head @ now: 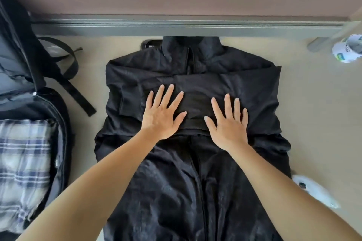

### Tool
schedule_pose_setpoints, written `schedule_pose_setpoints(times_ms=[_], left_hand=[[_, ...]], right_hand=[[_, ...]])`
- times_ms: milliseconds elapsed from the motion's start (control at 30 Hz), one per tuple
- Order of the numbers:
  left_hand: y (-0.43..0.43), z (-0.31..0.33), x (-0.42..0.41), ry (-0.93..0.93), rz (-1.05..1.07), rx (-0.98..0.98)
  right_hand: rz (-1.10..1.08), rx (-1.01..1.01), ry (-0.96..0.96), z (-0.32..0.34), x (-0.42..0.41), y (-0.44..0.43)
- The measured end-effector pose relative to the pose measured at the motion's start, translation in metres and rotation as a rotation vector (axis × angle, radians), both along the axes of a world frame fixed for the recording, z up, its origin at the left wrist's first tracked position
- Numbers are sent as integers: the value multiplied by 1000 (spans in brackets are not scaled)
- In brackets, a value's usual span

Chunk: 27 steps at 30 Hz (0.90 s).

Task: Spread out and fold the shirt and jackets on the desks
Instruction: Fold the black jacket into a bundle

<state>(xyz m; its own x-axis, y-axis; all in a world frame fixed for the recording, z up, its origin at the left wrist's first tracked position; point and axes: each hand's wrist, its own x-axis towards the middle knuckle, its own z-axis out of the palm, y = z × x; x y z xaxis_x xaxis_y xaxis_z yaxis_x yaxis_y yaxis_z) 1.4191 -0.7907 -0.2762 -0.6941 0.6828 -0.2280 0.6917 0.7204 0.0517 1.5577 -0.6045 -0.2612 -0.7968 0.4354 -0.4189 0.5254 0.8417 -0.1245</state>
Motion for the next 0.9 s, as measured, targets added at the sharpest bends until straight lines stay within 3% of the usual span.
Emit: schedule_pose_setpoints(times_ms=[167, 300, 400, 500, 633, 733, 900], left_hand=[[-30, 7, 47, -75, -20, -5], [-11, 29, 18, -84, 130, 253], [27, 54, -37, -36, 328, 378], [60, 70, -88, -161, 514, 231], [72, 61, -114, -224, 532, 34], [64, 54, -109, -89, 449, 110], [45, 59, -102, 139, 353, 343]], right_hand=[[-88, -63, 82, 9, 36, -27], [-88, 11, 387, 21, -3, 7], [-50, -29, 472, 41, -68, 49], [-33, 21, 324, 54, -127, 84], [-72, -50, 120, 43, -158, 102], [-108, -179, 138, 35, -158, 105], [-144, -227, 312, 47, -153, 106]])
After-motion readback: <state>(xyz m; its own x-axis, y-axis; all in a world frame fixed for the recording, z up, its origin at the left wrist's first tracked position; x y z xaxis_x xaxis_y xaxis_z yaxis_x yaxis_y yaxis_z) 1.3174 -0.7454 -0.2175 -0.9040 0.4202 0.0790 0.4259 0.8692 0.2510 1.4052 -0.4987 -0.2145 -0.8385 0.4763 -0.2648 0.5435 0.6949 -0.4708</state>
